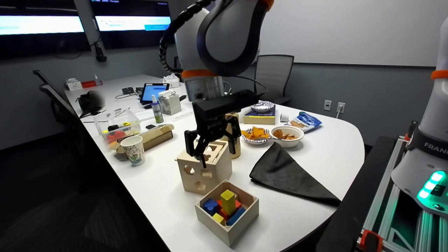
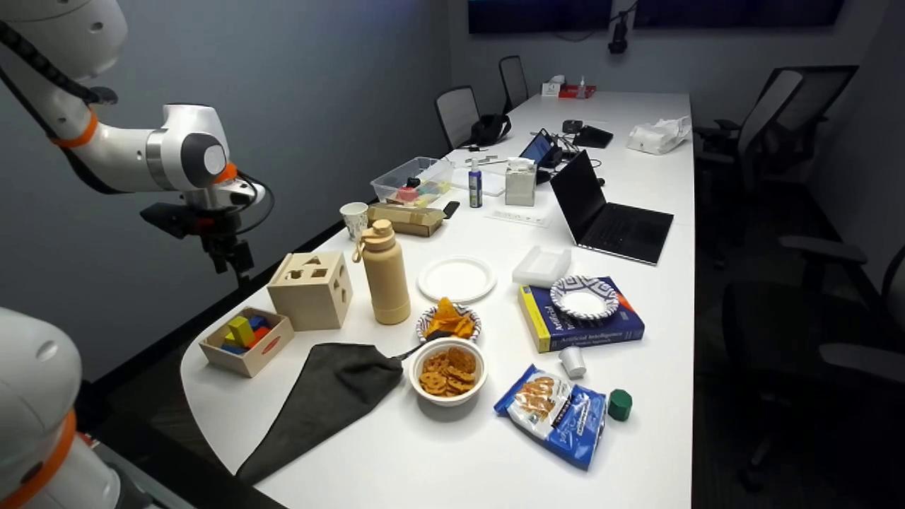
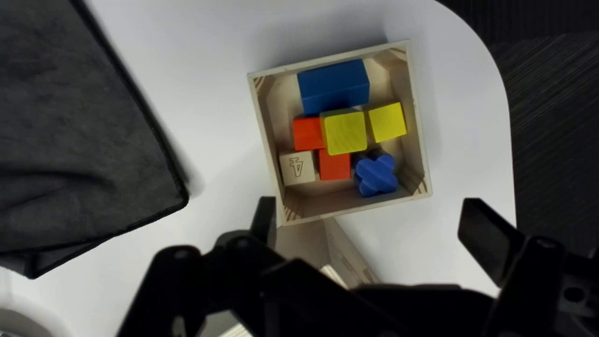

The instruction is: Put one yellow block in the wooden toy box.

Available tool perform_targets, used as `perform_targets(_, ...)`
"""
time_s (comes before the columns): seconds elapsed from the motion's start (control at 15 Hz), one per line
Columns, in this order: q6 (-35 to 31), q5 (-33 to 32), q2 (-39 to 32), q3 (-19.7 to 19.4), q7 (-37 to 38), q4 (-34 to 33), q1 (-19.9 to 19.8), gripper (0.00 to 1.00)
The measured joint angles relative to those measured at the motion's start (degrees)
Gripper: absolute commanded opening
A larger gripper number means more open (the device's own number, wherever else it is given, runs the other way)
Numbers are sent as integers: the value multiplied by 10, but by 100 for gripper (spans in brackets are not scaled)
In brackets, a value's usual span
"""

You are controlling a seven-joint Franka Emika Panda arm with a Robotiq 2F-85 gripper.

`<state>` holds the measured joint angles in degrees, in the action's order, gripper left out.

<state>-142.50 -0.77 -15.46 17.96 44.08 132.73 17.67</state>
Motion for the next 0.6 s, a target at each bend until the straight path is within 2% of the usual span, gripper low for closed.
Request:
perform_targets(0.33,-17,3,-67,-27,30,-27,39,100)
perform_targets(0.6,-47,4,-111,-43,32,-37,56,100)
